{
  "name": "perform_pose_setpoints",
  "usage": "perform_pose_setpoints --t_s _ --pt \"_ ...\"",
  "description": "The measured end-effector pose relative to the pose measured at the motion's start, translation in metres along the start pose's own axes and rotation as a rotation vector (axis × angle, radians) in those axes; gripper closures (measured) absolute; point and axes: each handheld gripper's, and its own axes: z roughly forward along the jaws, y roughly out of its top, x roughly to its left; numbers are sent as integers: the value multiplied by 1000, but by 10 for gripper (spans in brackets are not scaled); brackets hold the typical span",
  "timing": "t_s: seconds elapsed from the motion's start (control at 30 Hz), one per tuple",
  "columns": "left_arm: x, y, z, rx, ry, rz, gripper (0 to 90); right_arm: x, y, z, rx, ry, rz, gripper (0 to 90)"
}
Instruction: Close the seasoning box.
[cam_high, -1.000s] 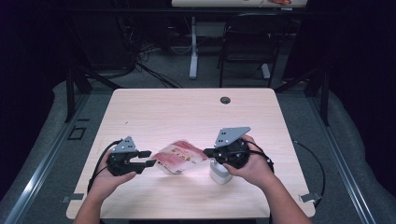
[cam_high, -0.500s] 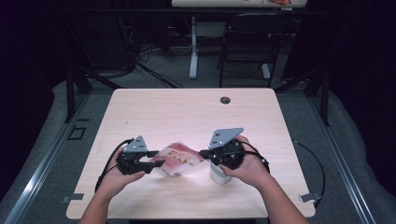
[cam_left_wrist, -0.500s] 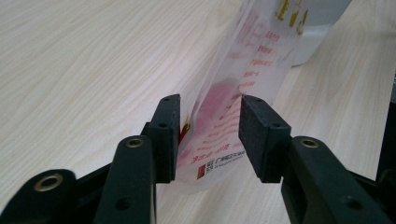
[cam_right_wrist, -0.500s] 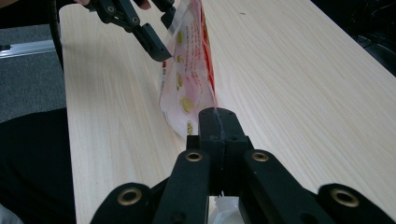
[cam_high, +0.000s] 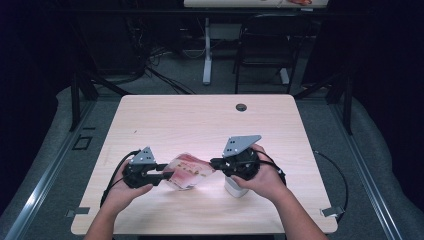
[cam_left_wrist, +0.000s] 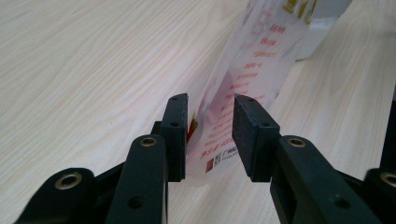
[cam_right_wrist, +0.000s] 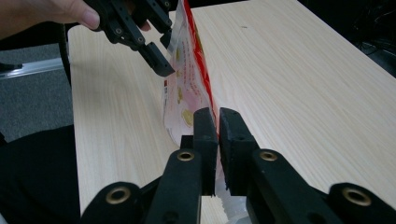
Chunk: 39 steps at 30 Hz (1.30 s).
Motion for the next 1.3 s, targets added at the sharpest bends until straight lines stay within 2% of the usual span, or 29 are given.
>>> perform_pose_setpoints --t_s 0.17,0.43,0.6,0.73,0.77,0.93,1.13,1.3 --pt "1 -6 0 12 -6 -10 659 -1 2 2 -29 31 24 772" --pt "6 -16 -2 15 -16 -42 656 0 8 7 -83 39 46 686" --pt "10 -21 -2 32 -17 -59 643 1 12 12 -80 41 47 667" --pt "12 -24 -6 23 -22 -71 617 1 17 16 -76 46 41 653" --pt "14 -24 -9 8 -29 -81 606 1 18 17 -72 49 38 637" --pt "16 -26 -16 -6 -20 -85 581 1 21 21 -76 46 48 628" --pt "18 -29 -20 -10 -8 -100 566 1 24 15 -116 39 69 607" --pt "21 -31 -23 -24 1 -122 541 1 23 7 -123 34 77 597"
